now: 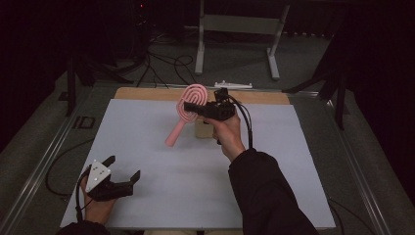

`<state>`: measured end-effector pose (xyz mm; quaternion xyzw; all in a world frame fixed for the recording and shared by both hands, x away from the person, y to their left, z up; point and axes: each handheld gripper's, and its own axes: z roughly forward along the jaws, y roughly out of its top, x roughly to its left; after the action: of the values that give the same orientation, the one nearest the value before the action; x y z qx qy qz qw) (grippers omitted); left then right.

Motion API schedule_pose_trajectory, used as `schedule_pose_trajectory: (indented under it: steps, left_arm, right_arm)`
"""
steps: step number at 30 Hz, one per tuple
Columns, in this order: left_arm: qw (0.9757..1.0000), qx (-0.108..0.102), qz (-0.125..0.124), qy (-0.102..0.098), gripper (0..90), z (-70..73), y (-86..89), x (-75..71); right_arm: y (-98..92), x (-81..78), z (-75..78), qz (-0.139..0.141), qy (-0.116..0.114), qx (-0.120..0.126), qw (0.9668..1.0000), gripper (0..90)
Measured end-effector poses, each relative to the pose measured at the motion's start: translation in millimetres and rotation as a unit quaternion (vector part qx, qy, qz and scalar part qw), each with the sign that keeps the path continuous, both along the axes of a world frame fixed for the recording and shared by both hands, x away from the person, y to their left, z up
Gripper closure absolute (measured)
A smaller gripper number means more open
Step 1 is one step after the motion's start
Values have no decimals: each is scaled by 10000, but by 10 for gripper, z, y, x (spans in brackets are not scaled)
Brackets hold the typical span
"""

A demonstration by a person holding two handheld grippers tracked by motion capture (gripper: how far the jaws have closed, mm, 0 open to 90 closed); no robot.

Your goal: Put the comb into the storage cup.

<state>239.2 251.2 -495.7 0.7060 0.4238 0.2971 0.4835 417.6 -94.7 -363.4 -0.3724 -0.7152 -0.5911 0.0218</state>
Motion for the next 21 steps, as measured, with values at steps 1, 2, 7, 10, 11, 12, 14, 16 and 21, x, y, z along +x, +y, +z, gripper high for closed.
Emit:
schedule_pose_trajectory:
  steps: [1, 2, 7, 10, 11, 12, 14, 16, 21]
  left_arm:
    - [10000, -3, -3, -1, 0, 0, 0, 0]
    - [10000, -1, -1, 0, 0, 0, -1, -1]
    - [10000, -6, -3, 1, 1, -2, -6, 0]
    - [10000, 7, -12, 5, 1, -2, -5, 0]
    - [10000, 9, -12, 5, 0, -2, -6, 0]
    - [10000, 13, -13, 6, 0, -2, -6, 0]
    - [10000, 13, -11, 4, 1, -2, -6, -1]
    - [10000, 12, -10, 4, 1, -2, -7, -2]
    - [10000, 16, -13, 3, 1, -2, -8, -2]
  right_arm:
    - [-3, 6, 2, 1, -7, 13, 10000, 633]
    - [-6, 12, 4, -4, -7, 23, 10000, 633]
    - [-15, 41, 10, -41, -12, 37, 10000, 633]
    - [-25, 58, 10, -70, 1, 73, 9999, 633]
    - [-29, 64, 10, -77, 9, 82, 9999, 633]
    - [-36, 71, 9, -87, 8, 86, 9999, 633]
    - [-49, 84, 5, -112, 25, 89, 9999, 633]
    - [-62, 99, 1, -140, 33, 101, 9998, 633]
    - [-88, 124, 12, -196, 10, 97, 9998, 633]
